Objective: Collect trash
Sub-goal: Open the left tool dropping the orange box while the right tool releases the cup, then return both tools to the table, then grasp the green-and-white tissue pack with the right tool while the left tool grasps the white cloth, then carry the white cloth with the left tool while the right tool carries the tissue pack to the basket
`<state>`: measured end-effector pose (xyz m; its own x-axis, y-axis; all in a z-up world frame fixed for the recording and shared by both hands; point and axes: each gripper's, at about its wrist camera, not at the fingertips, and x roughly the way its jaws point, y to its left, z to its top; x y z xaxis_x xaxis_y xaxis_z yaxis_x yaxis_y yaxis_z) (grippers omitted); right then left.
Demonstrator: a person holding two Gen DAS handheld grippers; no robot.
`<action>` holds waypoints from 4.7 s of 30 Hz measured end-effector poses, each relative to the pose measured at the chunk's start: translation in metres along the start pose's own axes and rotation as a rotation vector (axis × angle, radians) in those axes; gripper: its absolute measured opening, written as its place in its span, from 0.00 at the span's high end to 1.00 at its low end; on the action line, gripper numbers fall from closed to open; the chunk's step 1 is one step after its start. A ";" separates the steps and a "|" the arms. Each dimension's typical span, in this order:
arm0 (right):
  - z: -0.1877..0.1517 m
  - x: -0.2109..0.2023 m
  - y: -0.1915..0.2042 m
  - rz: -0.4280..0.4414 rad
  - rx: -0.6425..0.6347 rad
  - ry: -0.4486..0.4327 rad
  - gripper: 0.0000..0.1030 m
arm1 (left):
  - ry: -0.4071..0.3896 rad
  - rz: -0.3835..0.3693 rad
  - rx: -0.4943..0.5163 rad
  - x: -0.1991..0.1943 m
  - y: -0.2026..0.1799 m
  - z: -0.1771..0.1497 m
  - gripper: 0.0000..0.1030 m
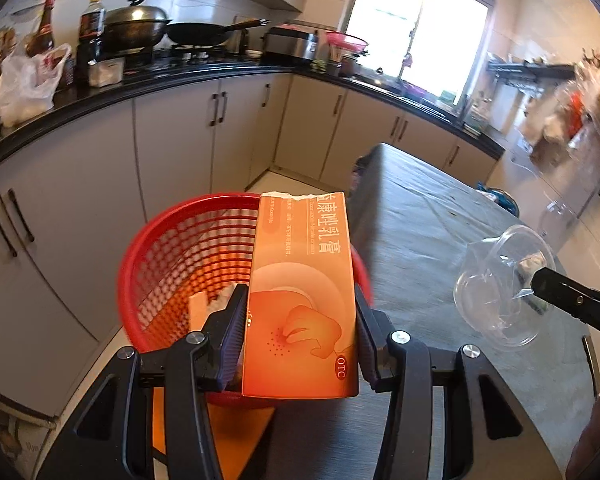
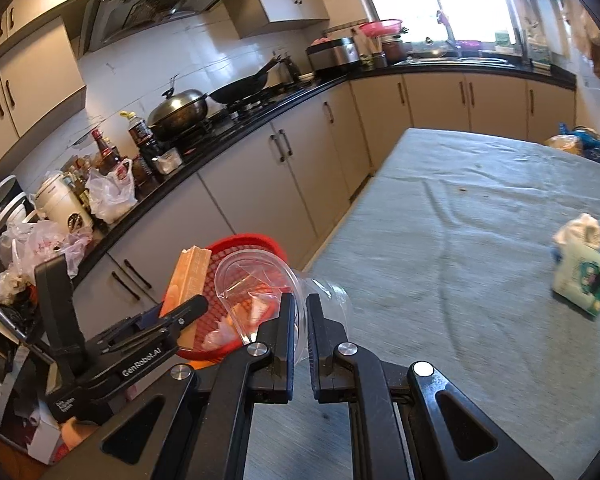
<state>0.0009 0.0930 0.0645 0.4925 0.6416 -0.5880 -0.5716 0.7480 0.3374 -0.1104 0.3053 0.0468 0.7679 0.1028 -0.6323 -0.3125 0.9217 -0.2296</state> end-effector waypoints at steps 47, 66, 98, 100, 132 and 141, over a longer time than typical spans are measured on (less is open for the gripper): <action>0.007 0.038 -0.020 0.058 0.129 0.039 0.61 | 0.011 -0.019 0.003 0.003 0.003 0.006 0.48; 0.001 -0.086 -0.192 -0.113 0.339 -0.141 0.61 | 0.102 -0.131 0.253 0.006 -0.150 -0.033 0.45; 0.005 -0.082 -0.268 0.015 0.219 -0.053 0.87 | 0.212 -0.224 0.373 0.031 -0.229 -0.036 0.44; 0.008 -0.097 -0.279 0.006 0.280 -0.133 0.87 | 0.225 -0.249 0.384 0.033 -0.244 -0.030 0.44; -0.007 -0.133 -0.331 -0.104 0.588 -0.270 0.87 | 0.350 -0.325 0.447 0.176 -0.394 0.001 0.70; -0.002 -0.123 -0.317 -0.122 0.511 -0.245 0.87 | 0.243 -0.334 0.433 0.122 -0.358 -0.005 0.72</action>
<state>0.1206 -0.2232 0.0283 0.7070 0.5210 -0.4783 -0.1415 0.7668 0.6261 0.0924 -0.0144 0.0480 0.6196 -0.2605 -0.7404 0.2196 0.9632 -0.1552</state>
